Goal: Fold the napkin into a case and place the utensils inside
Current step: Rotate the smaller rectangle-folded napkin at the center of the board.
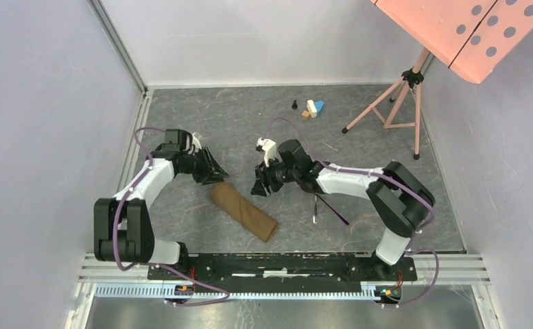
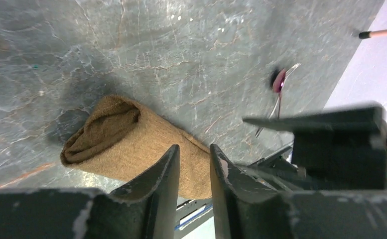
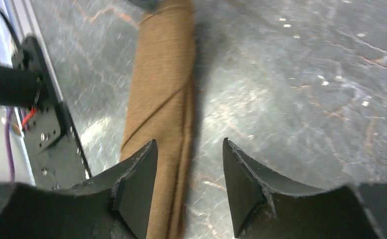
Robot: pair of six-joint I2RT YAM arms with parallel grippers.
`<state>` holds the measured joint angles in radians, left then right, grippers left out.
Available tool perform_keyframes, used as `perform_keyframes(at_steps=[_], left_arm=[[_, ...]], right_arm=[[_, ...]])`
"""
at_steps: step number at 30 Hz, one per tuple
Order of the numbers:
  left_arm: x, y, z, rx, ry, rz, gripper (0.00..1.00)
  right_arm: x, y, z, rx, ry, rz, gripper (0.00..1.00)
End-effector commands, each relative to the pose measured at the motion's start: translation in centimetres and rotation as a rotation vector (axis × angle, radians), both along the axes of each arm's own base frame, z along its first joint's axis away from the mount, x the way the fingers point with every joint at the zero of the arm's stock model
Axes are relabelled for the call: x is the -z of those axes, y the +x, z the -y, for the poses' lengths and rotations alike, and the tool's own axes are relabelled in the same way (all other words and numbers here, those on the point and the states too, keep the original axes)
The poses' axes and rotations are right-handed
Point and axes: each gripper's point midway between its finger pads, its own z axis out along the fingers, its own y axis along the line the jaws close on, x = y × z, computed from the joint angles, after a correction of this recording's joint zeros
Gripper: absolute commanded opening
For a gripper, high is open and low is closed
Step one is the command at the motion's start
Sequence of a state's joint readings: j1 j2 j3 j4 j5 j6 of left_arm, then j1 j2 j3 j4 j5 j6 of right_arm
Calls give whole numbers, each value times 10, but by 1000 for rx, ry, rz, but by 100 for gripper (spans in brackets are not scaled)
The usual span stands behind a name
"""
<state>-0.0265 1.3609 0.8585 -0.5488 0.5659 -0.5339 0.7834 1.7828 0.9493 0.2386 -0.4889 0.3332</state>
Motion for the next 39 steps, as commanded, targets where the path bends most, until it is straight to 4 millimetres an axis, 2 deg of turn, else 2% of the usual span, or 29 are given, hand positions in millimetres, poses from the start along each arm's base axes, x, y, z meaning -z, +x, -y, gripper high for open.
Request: perform_keyframes(at_steps=[1, 4, 6, 7, 8, 10, 16, 20, 25, 27, 29, 31, 33, 36, 39], left_arm=[[10, 12, 17, 19, -86, -12, 33], [24, 15, 13, 11, -55, -46, 28], [34, 17, 10, 9, -32, -72, 26], [38, 17, 9, 11, -24, -83, 26], [43, 17, 7, 10, -13, -96, 26], [55, 18, 0, -9, 33, -122, 24], [84, 22, -14, -31, 124, -172, 21], [96, 13, -19, -38, 155, -205, 19], [89, 6, -24, -67, 175, -181, 19], [86, 2, -23, -76, 167, -170, 21], [81, -3, -20, -83, 146, -153, 23], [76, -8, -17, -83, 122, -137, 27], [69, -11, -11, -69, 87, -109, 32], [54, -12, 2, -24, 30, -68, 38], [37, -11, 8, 5, 22, -18, 43]], right_arm=[[-5, -53, 4, -178, -187, 128, 54], [-20, -93, -12, -269, -127, 123, 47], [-23, -119, -18, -335, -83, 79, 38], [-18, -130, -16, -359, -84, 46, 34], [-17, -135, -18, -375, -60, 41, 32], [-2, -142, -11, -377, -65, 11, 27], [45, -135, 17, -318, -143, -10, 19], [64, -109, 37, -205, -237, 48, 19], [74, -72, 60, -133, -282, 50, 25], [79, -49, 68, -116, -346, 105, 31], [78, -17, 76, -81, -423, 162, 34], [67, 17, 85, -14, -496, 216, 36], [47, 38, 82, 26, -508, 271, 42], [24, 54, 75, 57, -505, 307, 49], [13, 50, 73, 84, -474, 272, 54]])
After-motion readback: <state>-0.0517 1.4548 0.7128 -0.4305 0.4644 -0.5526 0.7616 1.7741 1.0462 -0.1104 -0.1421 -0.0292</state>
